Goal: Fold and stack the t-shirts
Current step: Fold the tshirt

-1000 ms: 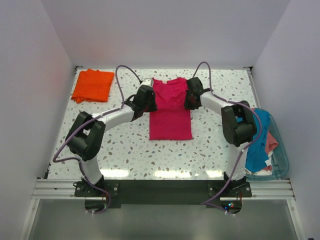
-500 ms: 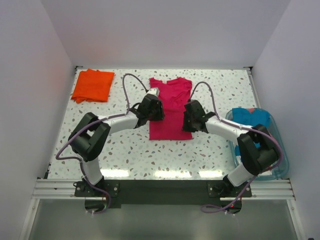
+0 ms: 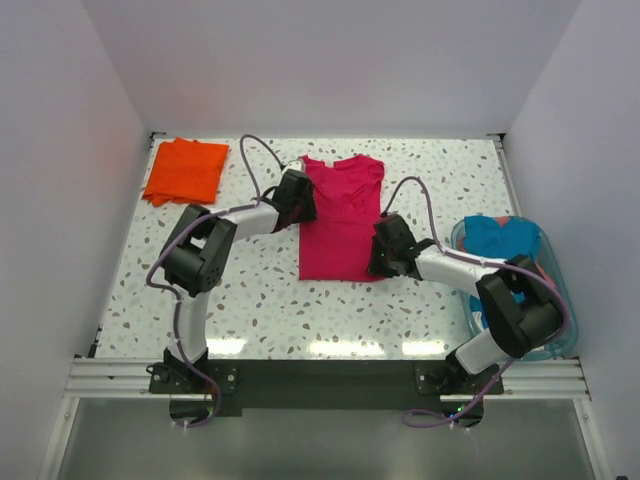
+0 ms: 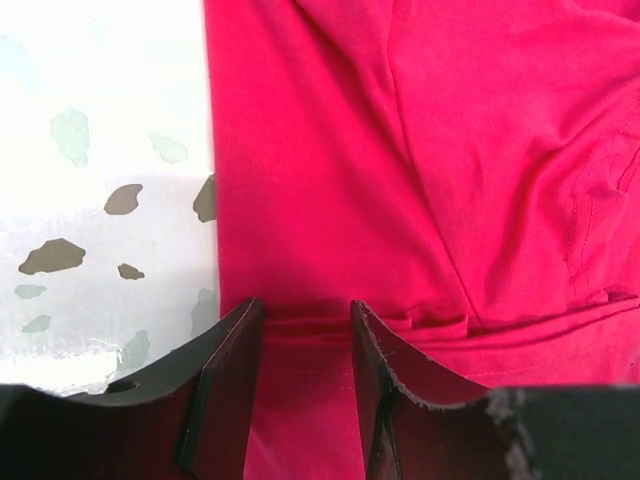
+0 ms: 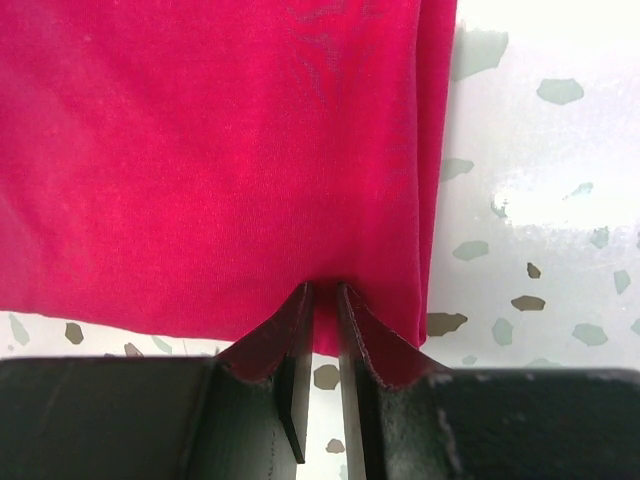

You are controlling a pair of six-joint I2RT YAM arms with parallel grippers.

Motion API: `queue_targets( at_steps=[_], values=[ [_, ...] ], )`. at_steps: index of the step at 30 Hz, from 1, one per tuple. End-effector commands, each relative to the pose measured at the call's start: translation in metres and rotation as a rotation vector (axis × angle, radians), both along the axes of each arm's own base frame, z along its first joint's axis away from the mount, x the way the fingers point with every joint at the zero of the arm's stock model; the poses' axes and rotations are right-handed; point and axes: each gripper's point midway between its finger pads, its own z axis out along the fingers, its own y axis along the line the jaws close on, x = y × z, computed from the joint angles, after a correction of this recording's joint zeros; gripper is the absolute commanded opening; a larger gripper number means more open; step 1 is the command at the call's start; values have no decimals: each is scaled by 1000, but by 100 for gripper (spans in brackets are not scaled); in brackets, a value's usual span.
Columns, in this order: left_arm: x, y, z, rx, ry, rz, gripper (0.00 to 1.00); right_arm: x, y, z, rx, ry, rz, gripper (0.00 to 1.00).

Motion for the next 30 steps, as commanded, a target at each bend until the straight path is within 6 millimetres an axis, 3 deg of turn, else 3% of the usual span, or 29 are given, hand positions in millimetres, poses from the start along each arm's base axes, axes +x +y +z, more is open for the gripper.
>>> queue_targets(
  at_steps=[1, 4, 5, 7, 8, 10, 11, 12, 13, 14, 15, 16, 17, 22, 30],
  values=[
    [9, 18, 10, 37, -15, 23, 46, -5, -7, 2, -6, -8, -19, 20],
    [9, 20, 35, 15, -65, 10, 55, -6, -7, 14, 7, -27, -18, 22],
    [8, 19, 54, -1, -97, 7, 57, -5, -7, 19, 9, -36, -18, 26],
    [-3, 23, 62, -4, -103, -3, 62, -5, -12, 30, 3, -58, -28, 33],
    [-6, 26, 79, -16, -134, 7, 64, -4, -14, 35, -2, -68, -36, 35],
    [-27, 40, 68, 17, -82, 48, 67, -7, -23, 46, -20, -86, -57, 45],
    [-34, 43, 77, 3, -95, 54, 69, -8, -27, 49, -23, -97, -67, 48],
    [-44, 44, 75, -13, -82, 69, 69, -9, -32, 50, -29, -99, -79, 52],
    [-65, 48, 55, -6, -41, 64, 69, -10, -34, 55, -24, -112, -91, 53],
    [-74, 47, 64, -39, -59, 62, 69, -11, -39, 52, -34, -107, -101, 54],
    [-94, 51, 46, -45, -17, 64, 69, -13, -42, 51, -38, -100, -103, 54],
    [-107, 47, 42, -49, -6, 50, 69, -14, -43, 49, -38, -95, -104, 55],
    [-112, 41, 51, -83, -38, 41, 69, -16, -44, 45, -33, -77, -99, 55],
    [-162, 28, 25, -135, 29, -19, 70, -13, -40, 36, 11, -62, -90, 55],
    [-186, 20, 14, -246, 62, -47, 69, -6, -32, 28, 48, -44, -85, 54]
  ],
)
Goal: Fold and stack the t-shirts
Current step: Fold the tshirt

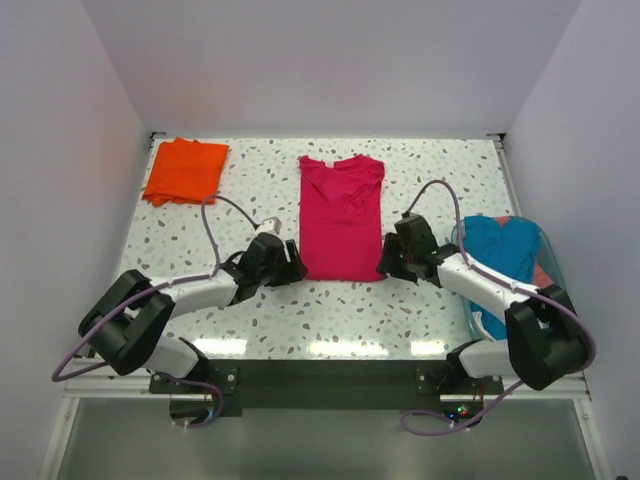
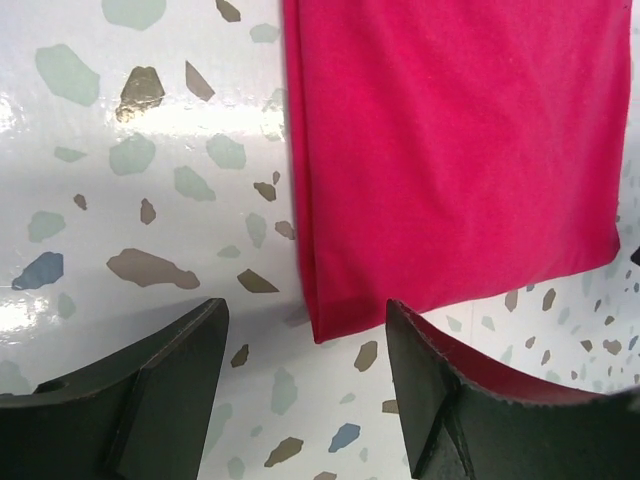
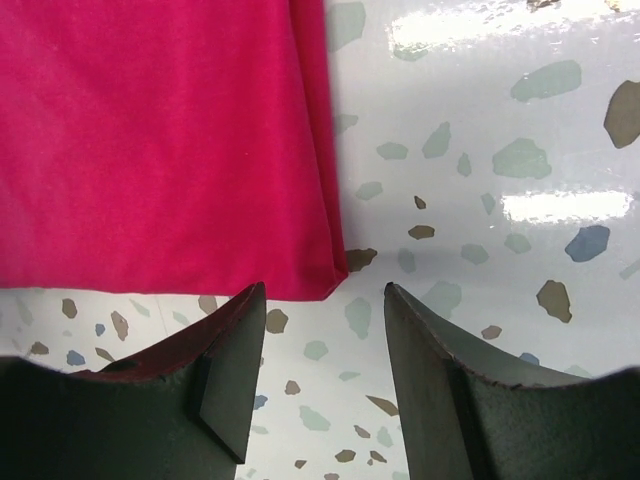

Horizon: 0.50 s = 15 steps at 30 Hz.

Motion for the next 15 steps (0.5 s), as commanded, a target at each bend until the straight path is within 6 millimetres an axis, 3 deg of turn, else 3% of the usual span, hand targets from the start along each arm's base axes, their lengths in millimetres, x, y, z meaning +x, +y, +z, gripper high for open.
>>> queue_targets(
  at_steps=[1, 7, 15],
  values=[
    [1, -15, 8, -111, -21, 0, 69, 7, 11, -1, 57, -15, 12, 54],
    [-8, -21, -5, -149, 24, -8, 65, 5, 13, -19, 69, 18, -5, 52],
    [-20, -13, -28, -123, 79, 34, 54, 3, 13, -33, 72, 36, -27, 46]
  ],
)
